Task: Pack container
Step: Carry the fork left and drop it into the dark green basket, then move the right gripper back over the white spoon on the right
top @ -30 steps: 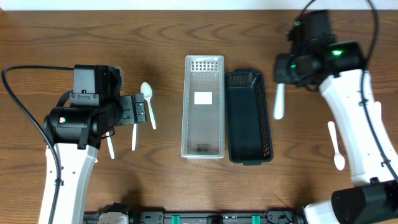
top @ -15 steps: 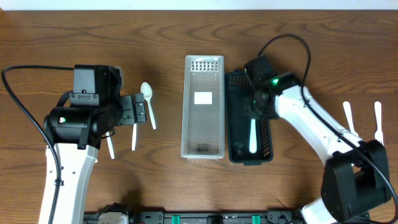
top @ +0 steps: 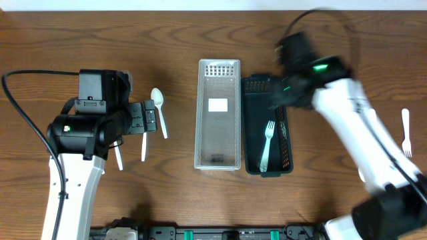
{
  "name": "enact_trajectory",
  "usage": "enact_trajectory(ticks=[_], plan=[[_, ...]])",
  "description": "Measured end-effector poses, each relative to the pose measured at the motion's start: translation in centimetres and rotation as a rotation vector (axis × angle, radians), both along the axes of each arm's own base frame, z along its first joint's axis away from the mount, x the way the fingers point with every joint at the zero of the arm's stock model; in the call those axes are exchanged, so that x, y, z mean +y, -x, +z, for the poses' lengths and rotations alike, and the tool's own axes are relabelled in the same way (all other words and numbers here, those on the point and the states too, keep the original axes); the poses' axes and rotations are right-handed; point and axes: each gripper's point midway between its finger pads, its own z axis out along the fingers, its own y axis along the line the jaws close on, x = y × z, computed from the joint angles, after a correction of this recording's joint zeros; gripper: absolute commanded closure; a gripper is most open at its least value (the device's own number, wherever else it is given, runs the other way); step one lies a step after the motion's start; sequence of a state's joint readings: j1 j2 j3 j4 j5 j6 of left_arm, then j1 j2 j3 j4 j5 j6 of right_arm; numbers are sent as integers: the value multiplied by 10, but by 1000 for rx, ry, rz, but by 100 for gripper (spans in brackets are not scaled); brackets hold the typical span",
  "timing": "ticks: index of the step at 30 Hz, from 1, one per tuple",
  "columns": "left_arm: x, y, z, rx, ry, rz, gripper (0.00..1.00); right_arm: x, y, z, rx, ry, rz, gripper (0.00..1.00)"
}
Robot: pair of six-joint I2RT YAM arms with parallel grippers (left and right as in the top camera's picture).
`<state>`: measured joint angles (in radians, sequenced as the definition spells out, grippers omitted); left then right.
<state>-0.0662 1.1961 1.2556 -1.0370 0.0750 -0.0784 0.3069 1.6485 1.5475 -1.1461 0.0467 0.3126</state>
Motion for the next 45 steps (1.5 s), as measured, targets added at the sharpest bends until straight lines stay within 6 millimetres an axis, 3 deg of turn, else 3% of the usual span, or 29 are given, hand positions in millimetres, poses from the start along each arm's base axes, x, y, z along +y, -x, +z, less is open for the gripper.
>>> enact_trajectory(ticks=[3, 7, 10, 12, 14, 18, 21, 25, 28, 35, 39, 45], plan=[[0, 0, 0, 0, 0, 0, 2, -67, 10, 52, -97, 3, -167, 36], [0, 0, 0, 0, 0, 0, 2, -130, 48, 79, -120, 27, -348, 36], [0, 0, 0, 0, 0, 0, 2, -153, 76, 83, -122, 24, -427, 35], [0, 0, 0, 0, 0, 0, 2, -158, 97, 77, -109, 16, -453, 32], [0, 0, 0, 0, 0, 0, 2, -157, 115, 67, -88, 5, -463, 19], [0, 0, 0, 0, 0, 0, 2, -143, 139, 34, -52, -44, -444, 13], [0, 0, 0, 0, 0, 0, 2, -138, 140, 1, -34, -76, -438, 1], [0, 0, 0, 0, 0, 0, 2, -145, 124, -46, -53, -81, -424, 1], [0, 0, 0, 0, 0, 0, 2, -157, 116, -63, -82, -53, -388, 1], [0, 0, 0, 0, 0, 0, 2, -183, 120, -84, -6, 39, -309, 1], [0, 0, 0, 0, 0, 0, 2, -186, 127, -96, 61, 49, -281, 1], [0, 0, 0, 0, 0, 0, 2, -184, 130, -98, 75, 52, -235, 1]])
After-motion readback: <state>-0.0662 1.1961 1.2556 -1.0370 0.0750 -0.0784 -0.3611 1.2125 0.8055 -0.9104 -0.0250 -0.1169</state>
